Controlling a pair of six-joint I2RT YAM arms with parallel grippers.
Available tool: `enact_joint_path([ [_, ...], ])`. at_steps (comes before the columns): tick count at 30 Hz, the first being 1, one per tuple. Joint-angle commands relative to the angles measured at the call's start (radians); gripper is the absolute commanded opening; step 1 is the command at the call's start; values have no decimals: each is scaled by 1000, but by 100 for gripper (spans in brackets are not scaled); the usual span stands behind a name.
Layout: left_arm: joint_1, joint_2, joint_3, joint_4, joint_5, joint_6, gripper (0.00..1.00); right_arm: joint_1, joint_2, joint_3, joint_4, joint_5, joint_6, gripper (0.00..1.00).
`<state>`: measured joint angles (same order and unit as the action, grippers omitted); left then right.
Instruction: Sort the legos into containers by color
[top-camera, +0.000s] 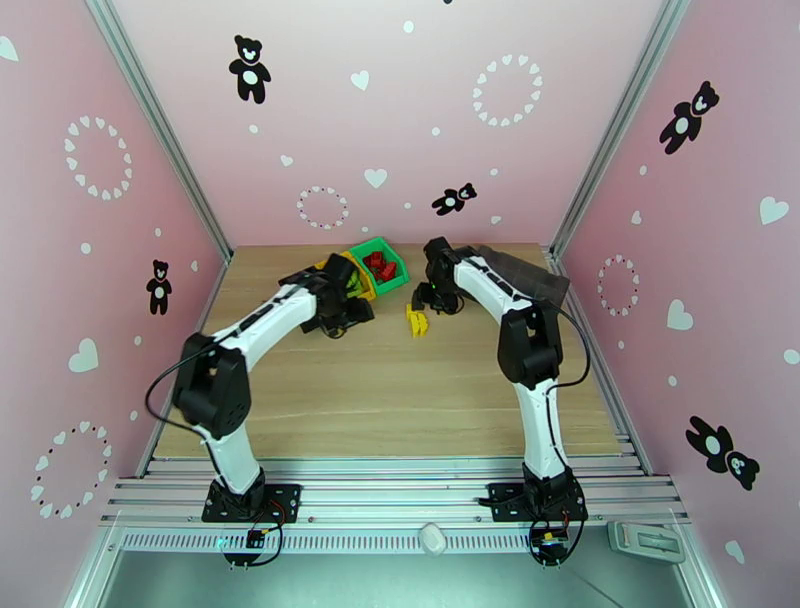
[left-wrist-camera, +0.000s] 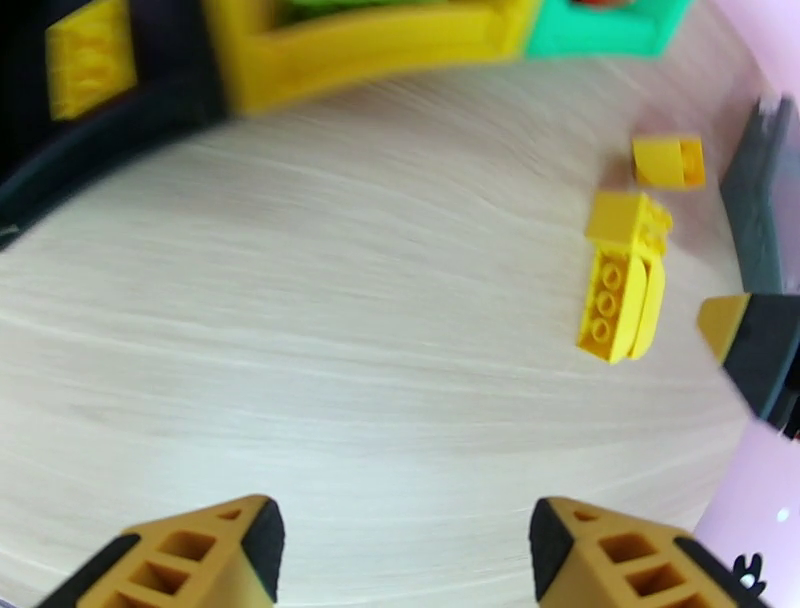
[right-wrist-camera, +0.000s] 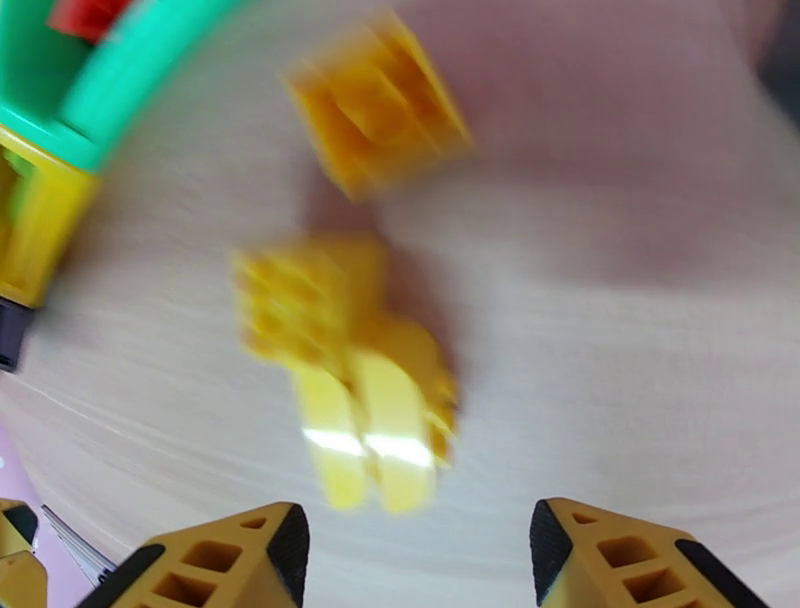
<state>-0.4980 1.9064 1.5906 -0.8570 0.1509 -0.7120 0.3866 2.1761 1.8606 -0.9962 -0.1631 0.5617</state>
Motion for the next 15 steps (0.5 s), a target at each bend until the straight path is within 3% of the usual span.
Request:
enact_joint_path([
  [1, -48, 103, 146, -52, -19, 8, 71, -24, -149, -126, 23, 4, 26, 63],
  [9, -130, 408, 563, -217, -127, 83, 73, -31, -378, -399, 64, 8, 57, 68],
  [15, -159, 559, 781, -306, -231, 117, 73, -30, -480, -481, 48, -8, 60, 68],
])
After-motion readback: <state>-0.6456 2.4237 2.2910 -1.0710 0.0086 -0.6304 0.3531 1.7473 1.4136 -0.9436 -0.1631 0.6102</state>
